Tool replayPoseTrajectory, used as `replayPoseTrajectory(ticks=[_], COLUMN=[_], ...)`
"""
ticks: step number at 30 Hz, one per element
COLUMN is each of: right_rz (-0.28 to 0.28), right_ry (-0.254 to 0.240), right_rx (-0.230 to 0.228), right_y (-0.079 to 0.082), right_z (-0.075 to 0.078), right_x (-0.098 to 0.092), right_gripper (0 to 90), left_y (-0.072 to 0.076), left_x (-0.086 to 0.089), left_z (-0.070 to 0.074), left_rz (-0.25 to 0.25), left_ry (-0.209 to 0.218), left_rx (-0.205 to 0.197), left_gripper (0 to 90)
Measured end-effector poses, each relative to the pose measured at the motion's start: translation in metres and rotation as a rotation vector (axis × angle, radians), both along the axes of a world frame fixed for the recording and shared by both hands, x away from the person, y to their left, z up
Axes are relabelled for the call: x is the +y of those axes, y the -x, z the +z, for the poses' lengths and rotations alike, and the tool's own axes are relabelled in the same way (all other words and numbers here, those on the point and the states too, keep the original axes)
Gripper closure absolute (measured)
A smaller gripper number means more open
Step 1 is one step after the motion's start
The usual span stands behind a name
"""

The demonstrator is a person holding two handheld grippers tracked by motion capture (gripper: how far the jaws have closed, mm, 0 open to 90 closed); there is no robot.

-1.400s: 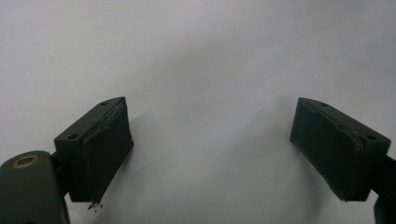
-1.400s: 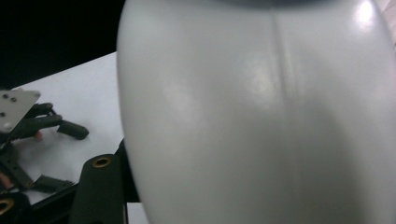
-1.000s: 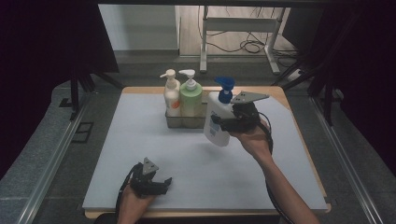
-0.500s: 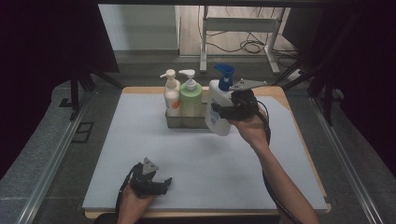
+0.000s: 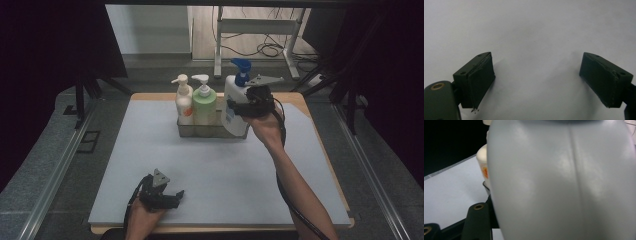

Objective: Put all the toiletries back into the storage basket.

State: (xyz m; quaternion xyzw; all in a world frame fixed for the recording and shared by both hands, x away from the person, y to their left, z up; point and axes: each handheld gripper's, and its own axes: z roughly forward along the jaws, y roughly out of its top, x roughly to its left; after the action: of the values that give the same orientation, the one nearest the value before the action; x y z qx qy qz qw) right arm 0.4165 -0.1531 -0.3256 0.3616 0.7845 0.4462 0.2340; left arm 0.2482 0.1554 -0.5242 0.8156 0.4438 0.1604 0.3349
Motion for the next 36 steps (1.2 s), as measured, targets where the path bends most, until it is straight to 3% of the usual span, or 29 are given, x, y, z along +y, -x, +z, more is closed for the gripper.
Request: replayPoseTrajectory(ticks=[19,36], right_rz=[-0.070,-0.120], right_ry=[0.019,0.029], right_rx=[-0.035,-0.027], right_y=[-0.038,-0.063], right_z=[-0.004,-0.018], right_x=[0.013,0.017], right_gripper=[37.9,37.9], left_y=[0.000,0.000], left_x=[0.000,0.000], left_z=[0.000,0.000], left_rz=[0.000,-0.001], left_ry=[0.003,0.000], left_rx=[-0.002,-0.002], left_gripper=[11.9,11.9])
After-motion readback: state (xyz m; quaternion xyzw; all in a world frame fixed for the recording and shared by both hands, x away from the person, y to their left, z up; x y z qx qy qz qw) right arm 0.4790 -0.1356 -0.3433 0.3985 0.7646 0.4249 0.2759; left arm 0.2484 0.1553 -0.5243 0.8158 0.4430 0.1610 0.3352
